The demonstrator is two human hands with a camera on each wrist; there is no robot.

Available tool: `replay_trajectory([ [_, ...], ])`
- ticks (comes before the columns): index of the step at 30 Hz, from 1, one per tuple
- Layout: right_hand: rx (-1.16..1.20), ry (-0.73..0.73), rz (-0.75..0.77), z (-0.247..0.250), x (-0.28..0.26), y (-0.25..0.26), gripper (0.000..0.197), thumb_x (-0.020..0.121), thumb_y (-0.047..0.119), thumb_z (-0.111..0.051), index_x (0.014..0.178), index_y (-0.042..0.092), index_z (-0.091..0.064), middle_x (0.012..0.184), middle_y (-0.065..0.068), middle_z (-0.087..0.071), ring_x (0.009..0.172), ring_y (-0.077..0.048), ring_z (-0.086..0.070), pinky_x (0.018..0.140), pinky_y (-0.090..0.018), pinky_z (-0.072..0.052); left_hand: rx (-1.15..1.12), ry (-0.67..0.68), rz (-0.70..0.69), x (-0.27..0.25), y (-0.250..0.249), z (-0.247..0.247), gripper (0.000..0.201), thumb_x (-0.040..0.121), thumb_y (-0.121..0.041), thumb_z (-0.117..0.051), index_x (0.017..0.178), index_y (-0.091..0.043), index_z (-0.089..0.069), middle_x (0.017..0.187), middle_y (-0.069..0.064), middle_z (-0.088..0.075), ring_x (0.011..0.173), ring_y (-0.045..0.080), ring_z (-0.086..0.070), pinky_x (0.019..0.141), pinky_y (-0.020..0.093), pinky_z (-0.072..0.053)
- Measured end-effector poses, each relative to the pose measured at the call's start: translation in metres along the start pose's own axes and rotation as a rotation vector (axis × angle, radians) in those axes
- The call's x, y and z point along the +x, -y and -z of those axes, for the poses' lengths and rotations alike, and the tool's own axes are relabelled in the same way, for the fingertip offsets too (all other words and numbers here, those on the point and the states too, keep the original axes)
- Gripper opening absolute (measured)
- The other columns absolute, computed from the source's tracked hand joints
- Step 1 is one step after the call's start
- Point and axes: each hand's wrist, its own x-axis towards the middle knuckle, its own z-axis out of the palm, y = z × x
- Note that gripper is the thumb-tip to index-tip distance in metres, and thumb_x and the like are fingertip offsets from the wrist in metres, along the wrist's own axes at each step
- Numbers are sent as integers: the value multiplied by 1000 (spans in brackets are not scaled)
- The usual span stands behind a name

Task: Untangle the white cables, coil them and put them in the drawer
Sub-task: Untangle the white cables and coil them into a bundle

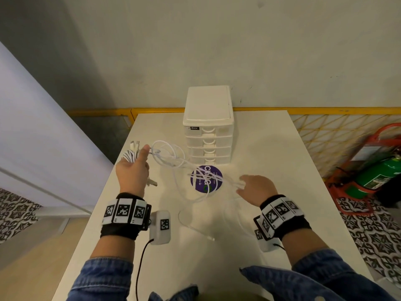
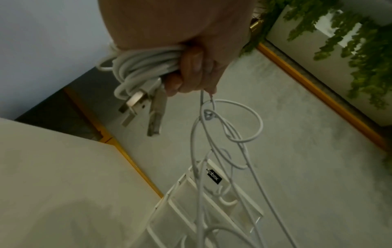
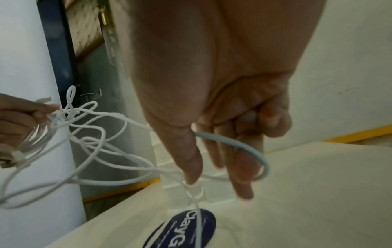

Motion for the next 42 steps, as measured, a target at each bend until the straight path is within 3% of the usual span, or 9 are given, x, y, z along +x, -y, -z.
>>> replay_trajectory([
  [3, 193, -110, -113, 4, 3, -5, 100, 81, 45, -64, 148, 19, 5, 104, -10, -67, 93, -27, -63, 72, -30, -47, 11, -11, -10, 1, 1, 0, 36, 85, -32, -70, 63, -14, -47, 58, 5, -50, 50, 16, -43, 53, 27, -40],
  [7, 671, -210, -309, 2, 7, -13, 116, 73, 65, -61, 145, 25, 21, 120, -14, -62, 90, -31, -67, 87, -36, -51, 15, -36, -7, 3, 5, -2, 37, 84, -33, -70, 62, -13, -47, 58, 6, -50, 50, 17, -43, 52, 27, -39],
  [11, 404, -221, -264, -7, 9, -21, 87, 87, 55, -51, 149, 26, 2, 113, -13, -66, 97, -31, -64, 89, -34, -48, 102, 58, 29, 3, 16, -6, 36, 85, -34, -69, 68, -11, -47, 57, 7, -47, 46, 18, -40, 48, 26, -37],
  [16, 119, 129, -261, -38, 9, -25, 51, 84, 37, -62, 129, 15, -51, 124, -5, -60, 107, -23, -61, 93, -32, -48, 253, 161, 74, 0, 39, -15, 35, 86, -32, -69, 74, -3, -53, 55, 8, -49, 48, 21, -42, 49, 26, -39],
  [19, 116, 142, -178, -51, 8, -24, 58, 82, 30, -65, 136, 22, -45, 132, -1, -55, 121, -20, -52, 101, -31, -41, 325, 192, 73, 2, 54, -17, 35, 87, -31, -68, 73, 0, -55, 55, 10, -48, 46, 22, -42, 35, 19, -34],
  [25, 154, 42, 70, -58, 19, -5, 53, 84, 31, -63, 134, 28, -46, 126, -5, -50, 118, -23, -47, 101, -36, -39, 415, 133, 108, 16, 82, -5, 43, 88, -37, -65, 78, 4, -61, 59, 11, -52, 57, 25, -47, 59, 32, -40],
  [31, 58, 208, 0, -77, 29, 9, 50, 89, 30, -56, 135, 21, -39, 127, -12, -49, 111, -30, -54, 92, -37, -44, 433, 182, 257, 25, 100, 3, 44, 80, -41, -73, 61, -9, -49, 51, 5, -47, 46, 20, -40, 49, 27, -36],
  [35, 183, 163, -32, -92, 31, 15, 27, 91, 19, -46, 116, 12, -45, 110, -14, -62, 97, -31, -59, 77, -32, -42, 488, 302, 313, 15, 113, -11, 53, 69, -42, -82, 54, -15, -39, 39, -3, -39, 39, 15, -33, 42, 24, -30],
  [42, 324, 60, 28, -83, 31, 15, 28, 85, 10, -52, 110, 15, -64, 104, -8, -68, 99, -29, -61, 76, -25, -42, 642, 370, 297, 9, 130, -23, 67, 48, -65, -80, 71, -6, -62, 63, 14, -63, 60, 33, -59, 56, 38, -45],
])
